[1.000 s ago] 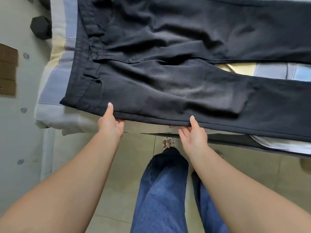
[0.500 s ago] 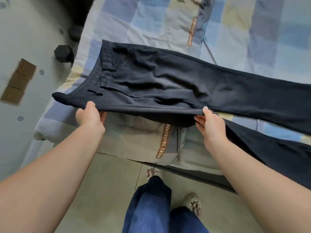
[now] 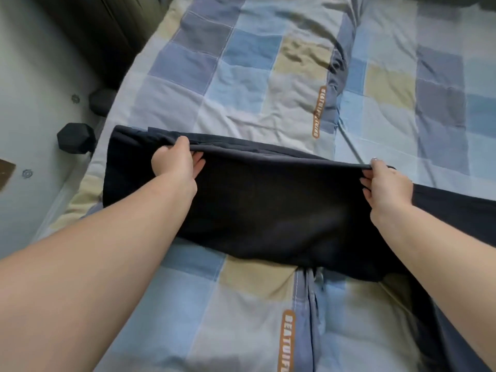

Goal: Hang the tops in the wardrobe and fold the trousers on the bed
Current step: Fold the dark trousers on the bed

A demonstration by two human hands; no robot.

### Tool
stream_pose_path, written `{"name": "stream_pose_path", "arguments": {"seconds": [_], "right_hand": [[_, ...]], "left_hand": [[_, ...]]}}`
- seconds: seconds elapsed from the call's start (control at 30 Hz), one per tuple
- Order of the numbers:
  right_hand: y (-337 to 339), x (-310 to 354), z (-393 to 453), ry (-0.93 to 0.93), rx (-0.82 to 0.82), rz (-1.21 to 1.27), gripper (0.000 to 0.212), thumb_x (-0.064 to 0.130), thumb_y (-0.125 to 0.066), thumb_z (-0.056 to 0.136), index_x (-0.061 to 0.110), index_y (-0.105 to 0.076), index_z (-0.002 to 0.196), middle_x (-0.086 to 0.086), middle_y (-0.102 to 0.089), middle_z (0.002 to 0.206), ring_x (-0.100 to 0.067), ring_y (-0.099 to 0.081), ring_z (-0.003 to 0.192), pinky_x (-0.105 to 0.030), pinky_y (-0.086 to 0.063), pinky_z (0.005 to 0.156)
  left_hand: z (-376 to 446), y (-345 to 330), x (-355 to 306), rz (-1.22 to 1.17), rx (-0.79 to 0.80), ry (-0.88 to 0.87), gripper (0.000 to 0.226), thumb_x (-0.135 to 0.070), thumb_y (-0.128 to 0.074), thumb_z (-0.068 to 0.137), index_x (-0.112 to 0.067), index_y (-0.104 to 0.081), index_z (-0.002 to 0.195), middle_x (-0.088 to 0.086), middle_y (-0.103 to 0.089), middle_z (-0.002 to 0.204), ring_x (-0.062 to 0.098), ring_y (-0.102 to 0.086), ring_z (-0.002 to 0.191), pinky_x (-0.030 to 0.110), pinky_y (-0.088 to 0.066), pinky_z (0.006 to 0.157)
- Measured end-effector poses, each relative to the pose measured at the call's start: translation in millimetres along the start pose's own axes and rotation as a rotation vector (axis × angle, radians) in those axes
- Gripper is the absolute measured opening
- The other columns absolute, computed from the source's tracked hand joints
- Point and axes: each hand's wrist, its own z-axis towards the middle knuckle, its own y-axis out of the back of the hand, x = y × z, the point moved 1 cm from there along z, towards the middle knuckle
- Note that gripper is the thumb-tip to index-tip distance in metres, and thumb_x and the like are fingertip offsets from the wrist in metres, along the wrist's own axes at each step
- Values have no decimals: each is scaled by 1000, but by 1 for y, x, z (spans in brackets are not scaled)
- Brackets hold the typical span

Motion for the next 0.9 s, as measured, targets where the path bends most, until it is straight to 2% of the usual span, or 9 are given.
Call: {"name": "stream_pose_path", "arguments": {"seconds": [0.1, 0.3, 0.37, 0.43, 0.47, 0.53, 0.63, 0.73, 0.9], "right_hand": [[-18, -8, 33, -5, -33, -33, 20, 27, -52, 90, 21, -56, 71, 9, -64, 80, -4, -60, 74, -22, -47, 75], [-47, -30, 80, 13, 25, -108, 19, 30, -51, 92, 22, -59, 76, 8, -65, 85, -11, -61, 92, -29, -47, 89], [-56, -41, 93, 9, 161, -200, 14, 32, -54, 91, 24, -65, 96, 8, -65, 110, -10, -55, 112, -30, -40, 100], [-62, -48, 95, 1, 310, -279, 32, 35, -57, 90, 28, -60, 122, 11, -54, 132, -10, -44, 127, -29, -30, 107], [-64, -49, 93, 22, 347, -294, 36, 34, -57, 91, 29, -58, 126, 11, -52, 135, -9, -42, 128, -29, -29, 108], [-60, -45, 80, 83, 343, -295, 31, 30, -56, 92, 30, -61, 123, 10, -56, 131, -9, -46, 124, -31, -32, 110], [-35, -41, 54, 68, 337, -158, 17, 23, -54, 94, 32, -66, 102, 8, -64, 114, -8, -56, 108, -34, -43, 103], [10, -42, 29, 35, 352, -55, 20, 17, -51, 96, 30, -66, 95, 7, -67, 109, -6, -61, 104, -31, -47, 95], [145, -66, 16, 100, 287, -263, 25, 13, -52, 94, 31, -69, 93, 10, -71, 99, -6, -64, 102, -33, -49, 96]], "left_hand": [[30, -21, 8, 46, 22, 13, 8, -11, -51, 93, -12, -53, 101, 6, -62, 102, 13, -67, 80, 24, -55, 58], [77, -46, 28, 107, 19, -16, 7, -12, -47, 94, -12, -53, 90, 3, -62, 96, 10, -66, 77, 23, -55, 60], [91, -49, 33, 151, 49, 16, 17, -15, -44, 94, -17, -51, 78, -2, -59, 88, 7, -62, 74, 24, -52, 62], [98, -48, 36, 243, 78, 60, 19, -19, -45, 93, -20, -47, 74, -6, -53, 79, 9, -57, 75, 26, -50, 71], [98, -46, 38, 263, 71, 59, 19, -19, -46, 93, -20, -48, 74, -7, -52, 77, 11, -57, 79, 28, -49, 76], [88, -42, 41, 260, 36, 5, 20, -13, -45, 92, -20, -52, 75, -7, -56, 77, 12, -57, 84, 28, -49, 78], [48, -41, 50, 305, 83, -92, 15, -14, -48, 93, -23, -58, 87, -6, -65, 92, 6, -65, 88, 23, -53, 77], [-8, -49, 75, 331, 217, -44, 11, -15, -51, 96, -21, -59, 91, -3, -65, 95, 6, -64, 85, 23, -52, 75], [-124, -64, 147, 430, 438, 130, 9, -10, -56, 93, -18, -60, 91, -1, -66, 89, 8, -62, 77, 25, -52, 75]]}}
